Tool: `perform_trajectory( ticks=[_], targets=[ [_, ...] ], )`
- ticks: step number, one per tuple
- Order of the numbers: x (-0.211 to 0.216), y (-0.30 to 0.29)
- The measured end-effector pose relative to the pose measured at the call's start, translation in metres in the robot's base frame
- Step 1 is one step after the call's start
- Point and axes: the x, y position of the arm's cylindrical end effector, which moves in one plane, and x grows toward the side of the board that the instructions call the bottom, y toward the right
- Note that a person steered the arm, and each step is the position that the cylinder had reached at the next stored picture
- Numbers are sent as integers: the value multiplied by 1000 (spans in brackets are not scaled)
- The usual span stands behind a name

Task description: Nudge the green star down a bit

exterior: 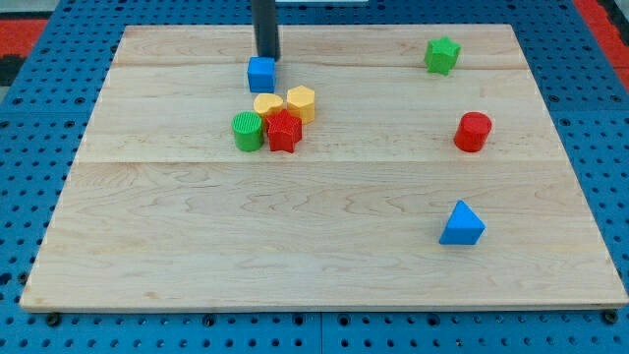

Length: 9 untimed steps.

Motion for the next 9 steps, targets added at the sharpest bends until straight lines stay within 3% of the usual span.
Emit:
perform_trajectory(
  ticks=[2, 3, 4, 6, 7, 9],
  targets=[
    [20, 4],
    [-13, -14],
    [-27, -86],
    [63, -76],
    [67, -35],
    [29, -55]
  ],
)
